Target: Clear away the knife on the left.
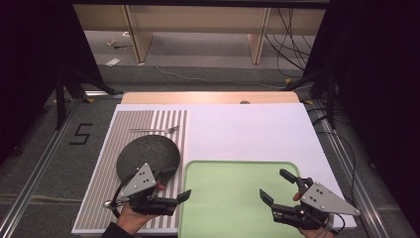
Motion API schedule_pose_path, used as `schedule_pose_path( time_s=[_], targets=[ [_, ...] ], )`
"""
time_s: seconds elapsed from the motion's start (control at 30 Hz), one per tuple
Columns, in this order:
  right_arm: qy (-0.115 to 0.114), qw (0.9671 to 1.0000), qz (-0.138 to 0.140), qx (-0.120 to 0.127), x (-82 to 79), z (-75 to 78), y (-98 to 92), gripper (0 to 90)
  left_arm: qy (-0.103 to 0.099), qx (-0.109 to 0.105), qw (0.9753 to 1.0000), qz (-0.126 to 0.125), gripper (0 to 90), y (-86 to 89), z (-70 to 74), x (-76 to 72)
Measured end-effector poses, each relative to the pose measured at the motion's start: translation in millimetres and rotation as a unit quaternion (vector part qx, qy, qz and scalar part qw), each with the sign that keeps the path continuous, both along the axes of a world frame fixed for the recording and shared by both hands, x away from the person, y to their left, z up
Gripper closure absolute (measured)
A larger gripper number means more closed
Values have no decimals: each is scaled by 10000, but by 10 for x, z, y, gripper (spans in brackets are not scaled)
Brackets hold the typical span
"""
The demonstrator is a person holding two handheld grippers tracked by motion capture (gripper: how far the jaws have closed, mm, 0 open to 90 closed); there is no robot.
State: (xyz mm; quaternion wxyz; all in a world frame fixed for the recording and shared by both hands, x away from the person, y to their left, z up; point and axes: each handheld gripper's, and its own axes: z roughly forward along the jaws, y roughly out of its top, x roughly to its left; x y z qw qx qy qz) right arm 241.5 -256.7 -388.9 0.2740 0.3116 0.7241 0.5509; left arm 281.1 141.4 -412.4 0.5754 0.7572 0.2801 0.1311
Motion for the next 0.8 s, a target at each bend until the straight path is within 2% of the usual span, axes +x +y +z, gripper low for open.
schedule_pose_path(
  time_s=[0.3,0.5,0.53,0.57,0.6,0.67,0.8],
  targets=[
    [16,10000,14,-24,6,-7,4,200,54,51,10000,34,178,4,1,16],
    [8,10000,13,-3,10,-7,-1,200,84,245,9997,24,177,8,4,25],
    [17,10000,12,-7,7,-3,1,200,46,367,9993,52,177,16,9,23],
    [17,10000,12,-7,7,-3,1,200,46,367,9993,52,177,16,9,23],
    [11,10000,18,-14,9,-1,5,200,17,481,9988,66,173,27,16,21],
    [12,10000,20,-19,10,-1,8,200,-110,561,9983,132,173,57,25,9],
    [19,10000,26,-4,15,-5,5,200,-105,704,9974,125,171,89,42,15]
  ],
)
